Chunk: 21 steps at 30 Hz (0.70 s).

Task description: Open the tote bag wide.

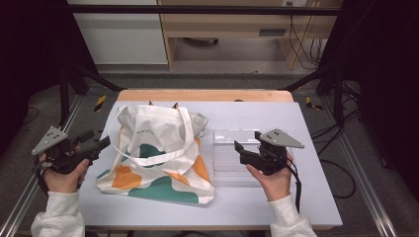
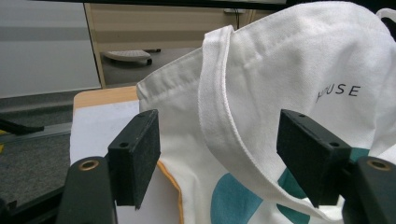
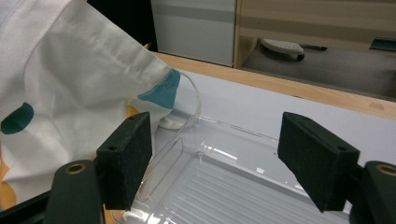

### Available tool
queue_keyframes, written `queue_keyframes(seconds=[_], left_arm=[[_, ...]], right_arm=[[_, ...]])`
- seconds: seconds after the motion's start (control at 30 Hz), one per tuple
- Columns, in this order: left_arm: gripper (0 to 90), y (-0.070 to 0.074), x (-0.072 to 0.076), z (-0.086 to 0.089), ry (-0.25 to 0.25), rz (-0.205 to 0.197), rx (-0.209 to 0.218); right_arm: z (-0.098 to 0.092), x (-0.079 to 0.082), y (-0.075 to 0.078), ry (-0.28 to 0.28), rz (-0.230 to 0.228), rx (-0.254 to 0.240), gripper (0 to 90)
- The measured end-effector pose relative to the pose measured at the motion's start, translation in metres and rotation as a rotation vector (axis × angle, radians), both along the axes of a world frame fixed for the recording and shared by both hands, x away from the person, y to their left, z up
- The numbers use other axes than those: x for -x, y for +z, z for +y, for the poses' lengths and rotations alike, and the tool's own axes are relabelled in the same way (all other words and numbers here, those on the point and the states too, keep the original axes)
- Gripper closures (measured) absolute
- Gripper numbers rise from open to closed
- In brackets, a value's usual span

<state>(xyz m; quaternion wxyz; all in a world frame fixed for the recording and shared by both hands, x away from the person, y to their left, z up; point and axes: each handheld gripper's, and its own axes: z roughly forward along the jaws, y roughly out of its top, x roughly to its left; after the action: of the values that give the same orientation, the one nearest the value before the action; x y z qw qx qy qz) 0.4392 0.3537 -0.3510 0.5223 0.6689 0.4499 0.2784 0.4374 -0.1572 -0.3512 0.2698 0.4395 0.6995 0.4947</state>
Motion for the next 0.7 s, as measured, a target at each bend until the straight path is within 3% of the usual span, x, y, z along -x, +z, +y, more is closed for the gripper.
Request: queue_keyframes(seconds=[0.33, 0.7], left_arm=[[33.2, 0.005, -0.008, -0.006, 0.021, -0.002, -0.013], [47.9, 0.002, -0.018, -0.011, 0.040, 0.030, -0.045]], right_arm=[[0.015, -0.003, 0.007, 0.040, -0.005, -0.013, 31.6], [0.033, -0.008, 0.010, 0.088, 0.002, -0.004, 35.8]])
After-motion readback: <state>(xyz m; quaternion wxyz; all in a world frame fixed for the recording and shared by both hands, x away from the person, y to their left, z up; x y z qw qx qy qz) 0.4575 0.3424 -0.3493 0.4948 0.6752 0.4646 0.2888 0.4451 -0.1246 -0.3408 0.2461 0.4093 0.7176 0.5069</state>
